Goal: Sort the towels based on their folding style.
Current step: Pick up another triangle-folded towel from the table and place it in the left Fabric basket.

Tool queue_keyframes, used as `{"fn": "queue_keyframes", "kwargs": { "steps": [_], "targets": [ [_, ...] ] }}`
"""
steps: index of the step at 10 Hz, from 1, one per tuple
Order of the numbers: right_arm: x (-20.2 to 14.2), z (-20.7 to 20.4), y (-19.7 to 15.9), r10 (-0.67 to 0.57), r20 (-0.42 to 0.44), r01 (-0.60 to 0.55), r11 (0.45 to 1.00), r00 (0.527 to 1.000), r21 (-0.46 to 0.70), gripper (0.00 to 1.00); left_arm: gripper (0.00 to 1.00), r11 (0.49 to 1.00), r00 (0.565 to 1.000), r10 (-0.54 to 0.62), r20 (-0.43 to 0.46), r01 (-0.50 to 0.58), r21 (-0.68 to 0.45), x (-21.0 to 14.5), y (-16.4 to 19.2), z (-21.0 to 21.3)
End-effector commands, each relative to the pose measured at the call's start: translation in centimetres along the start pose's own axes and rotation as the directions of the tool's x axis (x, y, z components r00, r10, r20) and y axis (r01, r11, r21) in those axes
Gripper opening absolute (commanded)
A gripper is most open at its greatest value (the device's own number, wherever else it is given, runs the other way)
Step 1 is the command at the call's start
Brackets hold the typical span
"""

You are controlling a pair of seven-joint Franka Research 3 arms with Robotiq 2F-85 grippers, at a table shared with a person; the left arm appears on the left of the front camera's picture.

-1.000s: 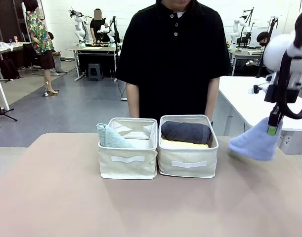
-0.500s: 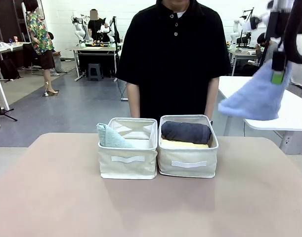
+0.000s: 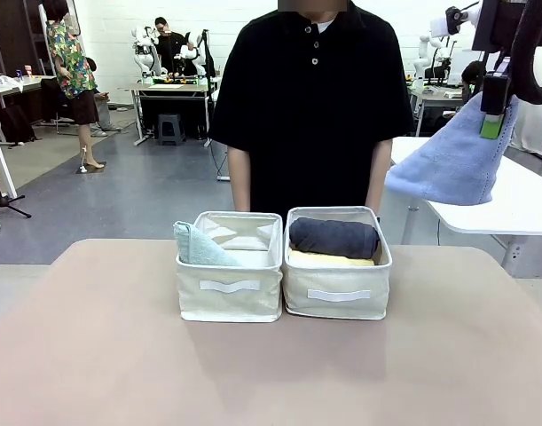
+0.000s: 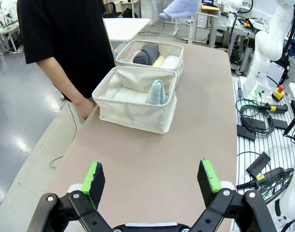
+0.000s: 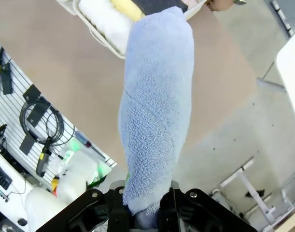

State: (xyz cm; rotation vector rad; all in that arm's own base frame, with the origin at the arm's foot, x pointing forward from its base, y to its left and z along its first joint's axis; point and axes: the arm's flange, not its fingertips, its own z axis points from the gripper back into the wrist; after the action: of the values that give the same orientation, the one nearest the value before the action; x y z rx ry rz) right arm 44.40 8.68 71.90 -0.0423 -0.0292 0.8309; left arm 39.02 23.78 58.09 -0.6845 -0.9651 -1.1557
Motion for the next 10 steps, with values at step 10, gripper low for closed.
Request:
{"fn": "queue_keyframes", "kwargs": {
  "steps": [10],
  "targets": [
    [21.3, -4.2, 10.7, 0.551, 0.180, -0.525, 0.833, 0.815, -0.172, 0.16, 1.00, 1.000, 1.000, -0.018, 0.020, 0.018, 0.006, 0.0, 0.0, 0.1]
  ]
}}
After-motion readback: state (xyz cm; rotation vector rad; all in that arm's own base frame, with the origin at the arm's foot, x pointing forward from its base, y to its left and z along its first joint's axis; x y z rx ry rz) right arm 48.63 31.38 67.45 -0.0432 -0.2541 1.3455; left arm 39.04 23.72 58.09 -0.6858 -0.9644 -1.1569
